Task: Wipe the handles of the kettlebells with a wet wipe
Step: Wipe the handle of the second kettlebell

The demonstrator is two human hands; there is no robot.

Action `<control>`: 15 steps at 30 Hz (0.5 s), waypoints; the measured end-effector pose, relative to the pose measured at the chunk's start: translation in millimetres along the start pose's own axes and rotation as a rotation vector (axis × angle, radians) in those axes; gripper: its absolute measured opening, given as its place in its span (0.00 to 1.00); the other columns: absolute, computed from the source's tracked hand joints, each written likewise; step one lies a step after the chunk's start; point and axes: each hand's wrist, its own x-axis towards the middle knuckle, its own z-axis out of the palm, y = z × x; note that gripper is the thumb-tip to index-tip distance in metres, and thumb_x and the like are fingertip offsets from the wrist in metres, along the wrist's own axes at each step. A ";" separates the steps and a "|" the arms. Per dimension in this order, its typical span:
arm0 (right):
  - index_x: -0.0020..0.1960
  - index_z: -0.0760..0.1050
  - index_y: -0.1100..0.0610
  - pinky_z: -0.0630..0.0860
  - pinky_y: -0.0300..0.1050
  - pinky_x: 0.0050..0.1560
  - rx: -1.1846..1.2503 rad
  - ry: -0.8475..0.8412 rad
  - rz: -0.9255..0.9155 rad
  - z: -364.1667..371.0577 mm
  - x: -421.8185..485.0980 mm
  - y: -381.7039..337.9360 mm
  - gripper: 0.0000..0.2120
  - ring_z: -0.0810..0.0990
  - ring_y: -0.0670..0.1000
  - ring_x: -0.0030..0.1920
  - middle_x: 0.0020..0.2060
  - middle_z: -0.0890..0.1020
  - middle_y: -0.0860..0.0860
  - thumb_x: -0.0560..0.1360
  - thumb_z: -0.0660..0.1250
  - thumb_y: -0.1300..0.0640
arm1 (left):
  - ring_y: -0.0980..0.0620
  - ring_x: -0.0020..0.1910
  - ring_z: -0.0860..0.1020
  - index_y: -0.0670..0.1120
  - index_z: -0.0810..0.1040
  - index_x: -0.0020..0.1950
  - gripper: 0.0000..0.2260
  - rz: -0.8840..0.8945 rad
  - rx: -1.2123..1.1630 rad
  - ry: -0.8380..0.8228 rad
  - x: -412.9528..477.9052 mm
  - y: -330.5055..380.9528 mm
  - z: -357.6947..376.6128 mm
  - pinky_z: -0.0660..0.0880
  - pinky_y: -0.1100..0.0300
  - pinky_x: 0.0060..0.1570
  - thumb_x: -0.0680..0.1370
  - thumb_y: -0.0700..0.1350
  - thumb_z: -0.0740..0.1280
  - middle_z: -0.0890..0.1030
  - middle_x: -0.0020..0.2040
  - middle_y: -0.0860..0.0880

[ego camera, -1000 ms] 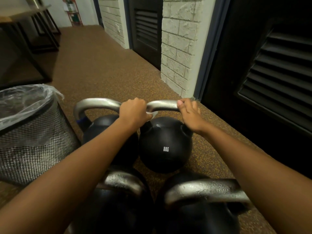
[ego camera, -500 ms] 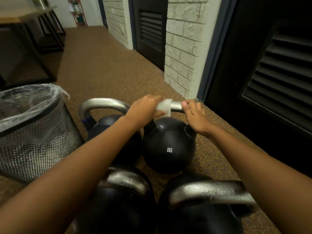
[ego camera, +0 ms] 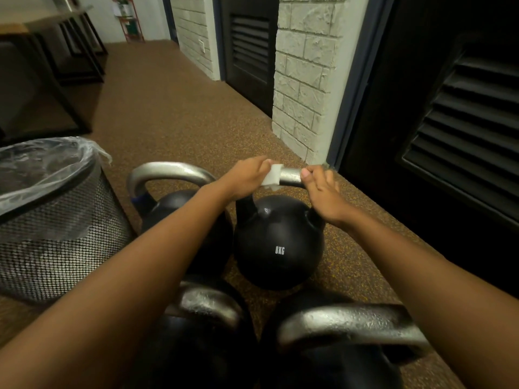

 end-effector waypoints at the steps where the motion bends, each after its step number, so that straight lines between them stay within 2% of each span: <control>1: 0.65 0.62 0.50 0.58 0.47 0.61 -0.002 -0.001 -0.003 0.2 0.3 0.7 0.17 0.61 0.52 0.60 0.54 0.61 0.50 0.81 0.45 0.44 | 0.49 0.45 0.71 0.41 0.75 0.55 0.15 -0.024 -0.033 -0.009 0.1 -5.7 -3.2 0.64 0.60 0.37 0.82 0.44 0.51 0.75 0.48 0.44; 3: 0.64 0.63 0.49 0.58 0.47 0.61 0.001 -0.002 -0.010 0.8 0.4 2.1 0.17 0.61 0.52 0.60 0.54 0.61 0.50 0.81 0.45 0.44 | 0.50 0.43 0.69 0.42 0.73 0.46 0.13 -0.106 -0.096 -0.011 -1.7 -16.9 -8.6 0.63 0.58 0.37 0.82 0.43 0.51 0.72 0.45 0.44; 4: 0.63 0.63 0.49 0.58 0.47 0.61 0.003 -0.002 -0.012 0.9 0.4 2.3 0.17 0.61 0.52 0.60 0.54 0.61 0.50 0.81 0.45 0.44 | 0.50 0.43 0.68 0.42 0.72 0.45 0.13 -0.158 -0.120 -0.006 -2.9 -20.5 -9.8 0.62 0.58 0.40 0.82 0.43 0.51 0.72 0.45 0.43; 6: 0.63 0.63 0.49 0.59 0.49 0.63 0.004 -0.003 -0.015 1.0 0.7 2.3 0.17 0.61 0.52 0.60 0.54 0.62 0.50 0.81 0.45 0.44 | 0.48 0.46 0.70 0.39 0.75 0.51 0.15 -0.254 -0.148 -0.005 -1.5 -22.9 -9.0 0.64 0.57 0.46 0.82 0.45 0.51 0.74 0.49 0.40; 8: 0.63 0.63 0.49 0.59 0.49 0.63 0.009 -0.004 -0.016 0.6 0.5 2.1 0.17 0.61 0.52 0.60 0.54 0.62 0.51 0.81 0.45 0.44 | 0.42 0.55 0.73 0.35 0.73 0.60 0.19 -0.326 -0.145 -0.010 4.2 -19.5 -5.6 0.67 0.53 0.53 0.82 0.47 0.50 0.74 0.58 0.36; 10: 0.63 0.63 0.49 0.59 0.49 0.63 0.014 -0.004 -0.018 0.6 0.5 1.7 0.17 0.61 0.52 0.60 0.54 0.62 0.51 0.81 0.45 0.44 | 0.39 0.63 0.70 0.36 0.70 0.66 0.23 -0.337 -0.129 -0.011 9.1 -12.4 -1.0 0.65 0.52 0.60 0.82 0.51 0.48 0.71 0.65 0.36; 12: 0.63 0.63 0.49 0.59 0.49 0.64 0.012 -0.003 -0.017 1.4 0.7 1.6 0.17 0.61 0.52 0.60 0.54 0.62 0.51 0.81 0.46 0.44 | 0.42 0.64 0.70 0.38 0.70 0.67 0.26 -0.280 -0.124 0.003 9.2 -5.3 4.8 0.64 0.54 0.60 0.82 0.56 0.47 0.71 0.66 0.37; 15: 0.63 0.63 0.50 0.59 0.50 0.64 0.013 -0.001 -0.011 1.7 0.9 2.5 0.17 0.61 0.53 0.61 0.54 0.61 0.50 0.81 0.45 0.44 | 0.46 0.54 0.73 0.43 0.75 0.59 0.23 -0.134 -0.151 0.040 3.9 -5.0 11.3 0.64 0.58 0.50 0.82 0.55 0.46 0.77 0.56 0.42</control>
